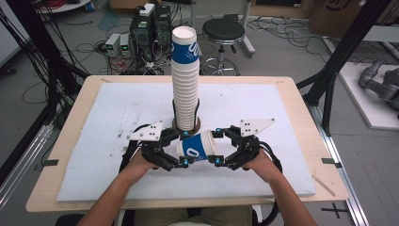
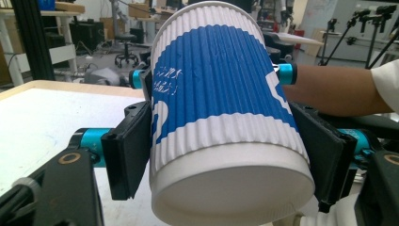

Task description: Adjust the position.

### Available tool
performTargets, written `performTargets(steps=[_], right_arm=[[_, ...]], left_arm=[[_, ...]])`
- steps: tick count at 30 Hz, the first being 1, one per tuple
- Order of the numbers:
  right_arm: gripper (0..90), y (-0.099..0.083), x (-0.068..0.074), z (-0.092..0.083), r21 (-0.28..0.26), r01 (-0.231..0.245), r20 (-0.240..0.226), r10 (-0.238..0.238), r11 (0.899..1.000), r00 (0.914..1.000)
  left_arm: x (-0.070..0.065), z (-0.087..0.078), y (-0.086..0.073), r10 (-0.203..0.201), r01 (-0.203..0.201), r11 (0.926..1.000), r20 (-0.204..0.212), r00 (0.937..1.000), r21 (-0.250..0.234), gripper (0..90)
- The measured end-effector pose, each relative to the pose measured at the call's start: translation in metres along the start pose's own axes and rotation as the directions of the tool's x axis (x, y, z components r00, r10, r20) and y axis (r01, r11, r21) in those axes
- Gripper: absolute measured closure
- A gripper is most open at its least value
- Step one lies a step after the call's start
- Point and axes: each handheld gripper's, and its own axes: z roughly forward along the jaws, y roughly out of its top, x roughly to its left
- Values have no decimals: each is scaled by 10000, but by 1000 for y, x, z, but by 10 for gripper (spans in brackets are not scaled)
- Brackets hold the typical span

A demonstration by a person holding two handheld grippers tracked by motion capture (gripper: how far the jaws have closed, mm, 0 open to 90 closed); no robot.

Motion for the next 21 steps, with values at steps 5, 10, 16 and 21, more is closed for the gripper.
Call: performTargets(steps=[5, 10, 16, 21], right_arm=[[127, 0, 0, 1, 69, -63, -81, 64, 10000, 9999], [171, 0, 1, 1, 330, 43, -301, -34, 9994, 9995], [201, 2, 2, -1, 715, 160, -209, -145, 9973, 9997], [209, 3, 2, -1, 1063, 243, -128, -231, 9940, 9997]], left_arm=[[0, 1, -1, -9, 8, 10000, 76, 10000, 79, 267], [-1, 3, -1, -20, 17, 9999, 189, 9998, 142, 269], [0, 3, -2, -44, 38, 9992, 149, 9999, 391, 275], [-1, 5, -3, -103, 96, 9973, 98, 9999, 732, 275]])
